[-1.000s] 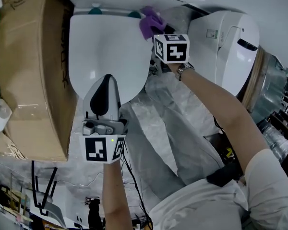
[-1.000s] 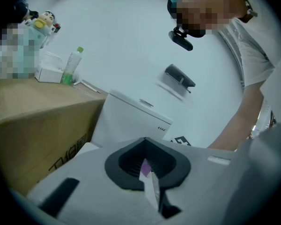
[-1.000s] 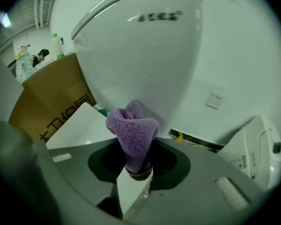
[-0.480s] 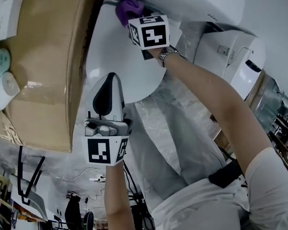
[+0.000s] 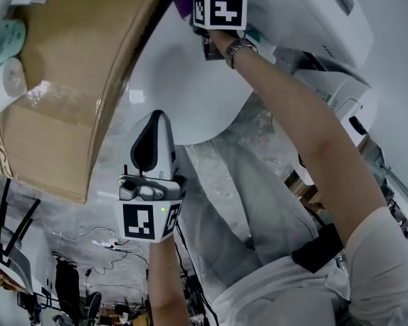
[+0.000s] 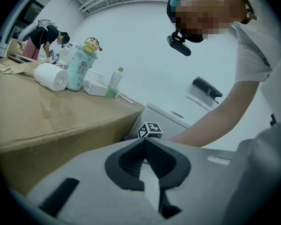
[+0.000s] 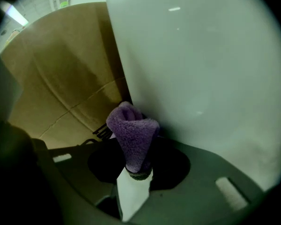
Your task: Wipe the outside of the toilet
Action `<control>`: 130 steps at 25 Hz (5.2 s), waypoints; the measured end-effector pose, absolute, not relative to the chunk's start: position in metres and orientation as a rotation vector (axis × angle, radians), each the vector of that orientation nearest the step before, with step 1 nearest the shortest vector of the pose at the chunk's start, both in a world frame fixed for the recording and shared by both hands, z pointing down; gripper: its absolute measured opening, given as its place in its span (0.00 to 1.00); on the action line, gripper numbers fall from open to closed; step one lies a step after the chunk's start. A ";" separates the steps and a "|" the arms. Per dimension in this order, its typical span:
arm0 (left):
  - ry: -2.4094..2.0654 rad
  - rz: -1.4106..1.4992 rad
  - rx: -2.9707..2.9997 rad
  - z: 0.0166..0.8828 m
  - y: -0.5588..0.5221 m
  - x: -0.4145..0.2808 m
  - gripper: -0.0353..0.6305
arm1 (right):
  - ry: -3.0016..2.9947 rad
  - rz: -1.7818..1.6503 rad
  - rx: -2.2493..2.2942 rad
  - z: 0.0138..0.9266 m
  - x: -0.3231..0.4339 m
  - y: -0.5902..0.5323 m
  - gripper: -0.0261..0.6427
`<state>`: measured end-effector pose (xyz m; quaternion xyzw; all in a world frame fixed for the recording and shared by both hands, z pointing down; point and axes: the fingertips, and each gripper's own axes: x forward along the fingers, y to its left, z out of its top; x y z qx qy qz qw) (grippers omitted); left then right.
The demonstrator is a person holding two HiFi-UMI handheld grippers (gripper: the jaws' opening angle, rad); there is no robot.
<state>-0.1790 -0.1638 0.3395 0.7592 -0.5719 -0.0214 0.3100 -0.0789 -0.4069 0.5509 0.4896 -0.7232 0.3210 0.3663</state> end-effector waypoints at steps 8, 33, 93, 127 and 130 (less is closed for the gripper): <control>-1.449 -0.042 2.079 0.328 -0.174 -0.132 0.06 | -1.803 0.918 1.317 0.556 -0.037 -0.388 0.22; -1.258 0.002 2.224 0.315 -0.156 -0.050 0.06 | -1.586 0.993 1.500 0.557 0.168 -0.293 0.24; -1.588 -0.371 1.900 0.332 -0.074 -0.234 0.06 | -1.890 0.411 0.524 0.584 -0.189 -0.237 0.22; -1.794 -0.361 1.742 0.325 -0.039 -0.218 0.06 | -1.876 0.310 -0.025 0.585 -0.222 -0.037 0.22; -1.851 -0.376 1.701 0.314 -0.050 -0.212 0.06 | -1.879 0.283 -0.093 0.575 -0.206 -0.026 0.22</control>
